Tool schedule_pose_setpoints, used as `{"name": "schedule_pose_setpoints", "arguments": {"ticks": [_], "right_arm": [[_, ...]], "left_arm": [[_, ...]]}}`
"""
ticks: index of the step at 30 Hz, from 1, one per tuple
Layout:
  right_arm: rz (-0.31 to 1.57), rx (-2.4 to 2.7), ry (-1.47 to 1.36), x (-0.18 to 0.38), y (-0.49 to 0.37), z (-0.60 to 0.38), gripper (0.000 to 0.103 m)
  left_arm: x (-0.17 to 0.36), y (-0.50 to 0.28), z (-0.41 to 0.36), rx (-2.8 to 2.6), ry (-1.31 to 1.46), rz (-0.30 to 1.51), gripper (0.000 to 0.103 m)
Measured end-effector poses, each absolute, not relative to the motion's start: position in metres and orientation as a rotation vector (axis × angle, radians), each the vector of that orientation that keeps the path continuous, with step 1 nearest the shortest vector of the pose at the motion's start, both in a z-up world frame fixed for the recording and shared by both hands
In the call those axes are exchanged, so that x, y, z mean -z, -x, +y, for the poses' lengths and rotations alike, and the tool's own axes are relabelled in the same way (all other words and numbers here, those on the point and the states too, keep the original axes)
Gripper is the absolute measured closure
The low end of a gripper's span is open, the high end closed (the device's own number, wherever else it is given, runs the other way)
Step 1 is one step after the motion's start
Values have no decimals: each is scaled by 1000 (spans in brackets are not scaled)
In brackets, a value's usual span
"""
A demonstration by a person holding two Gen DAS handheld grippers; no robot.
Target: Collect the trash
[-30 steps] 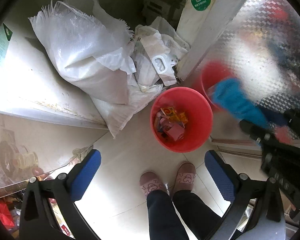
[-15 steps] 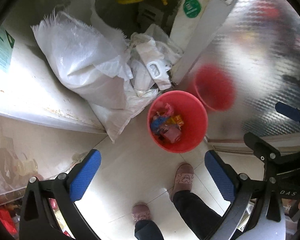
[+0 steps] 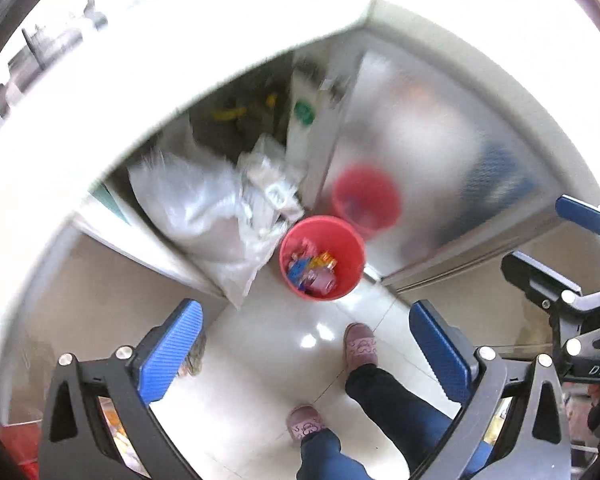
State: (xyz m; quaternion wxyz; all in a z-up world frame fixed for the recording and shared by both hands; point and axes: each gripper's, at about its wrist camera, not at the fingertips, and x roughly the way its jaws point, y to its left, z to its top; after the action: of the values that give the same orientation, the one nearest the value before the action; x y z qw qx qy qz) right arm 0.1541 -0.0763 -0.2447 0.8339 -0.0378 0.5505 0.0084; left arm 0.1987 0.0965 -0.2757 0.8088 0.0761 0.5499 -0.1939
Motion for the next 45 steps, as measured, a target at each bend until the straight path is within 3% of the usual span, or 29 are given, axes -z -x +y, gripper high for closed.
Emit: {"name": "schedule_pose_setpoints", "arguments": {"ticks": [13, 23, 45], "right_arm": [[898, 130, 50, 34, -47, -53, 1], [784, 154, 0, -48, 13, -60, 1], [678, 180, -39, -84, 120, -59, 1]], "left_arm": [[66, -101, 120, 528, -203, 880, 0], [-33, -26, 118, 593, -151, 713, 0], [-63, 84, 122, 575, -171, 637, 0]]}}
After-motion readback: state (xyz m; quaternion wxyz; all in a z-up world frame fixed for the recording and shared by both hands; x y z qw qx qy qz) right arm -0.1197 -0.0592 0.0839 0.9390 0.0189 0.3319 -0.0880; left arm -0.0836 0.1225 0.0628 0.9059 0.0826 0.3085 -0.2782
